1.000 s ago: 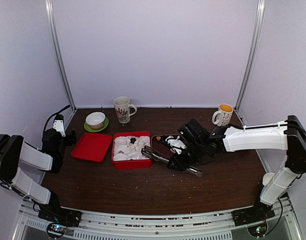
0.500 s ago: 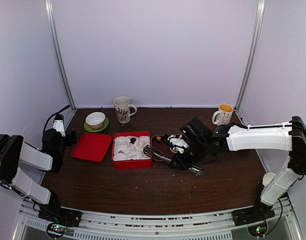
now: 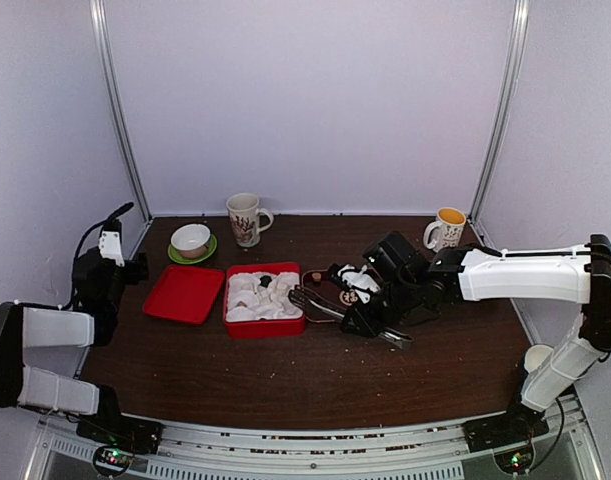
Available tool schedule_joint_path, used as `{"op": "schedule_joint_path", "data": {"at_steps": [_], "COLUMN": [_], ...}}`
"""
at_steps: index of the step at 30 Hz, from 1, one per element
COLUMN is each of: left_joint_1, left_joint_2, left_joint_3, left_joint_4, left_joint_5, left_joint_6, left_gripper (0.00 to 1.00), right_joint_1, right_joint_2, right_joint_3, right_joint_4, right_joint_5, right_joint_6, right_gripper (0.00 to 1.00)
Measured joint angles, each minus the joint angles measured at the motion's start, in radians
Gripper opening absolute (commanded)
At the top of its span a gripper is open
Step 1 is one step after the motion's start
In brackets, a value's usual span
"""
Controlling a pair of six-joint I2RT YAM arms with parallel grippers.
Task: Pack the chocolate
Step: Pick up the packing box from the center of the board.
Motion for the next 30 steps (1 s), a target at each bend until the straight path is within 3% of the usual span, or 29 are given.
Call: {"op": "schedule_joint_path", "data": {"at_steps": [9, 18, 22, 26, 30], "left_joint_1": [0.0, 0.0, 0.0, -0.006, -0.061], "left_joint_2": [-0.247, -0.37, -0.353, -0.238, -0.168], "left_joint_3": [0.075, 0.099, 0.122, 0.23, 0.28], "left_joint_4": [-0.274, -0.53, -0.597, -0.706, -0.757], "left_joint_5": [-0.082, -0.068, 0.056, 0.226, 0.307], "left_joint_6": [-0.095, -0.358, -0.412, -0.438, -0.45], "left_gripper": [0.98, 0.98, 0.98, 0.98, 0.97], "right_joint_1": [0.0, 0.0, 0.0, 0.0, 0.0], "right_joint_2": [0.0, 0.0, 0.0, 0.0, 0.0], "right_joint_3": [0.0, 0.0, 0.0, 0.0, 0.0], "right_joint_4": [0.0, -0.01, -0.012, -0.011, -0.008], "right_joint_5": [0.001, 0.009, 0.016, 0.018, 0.019], "right_joint_6": [0.002, 0.0, -0.002, -0.001, -0.001], "right_gripper": [0.27, 0.27, 0.27, 0.27, 0.27]}}
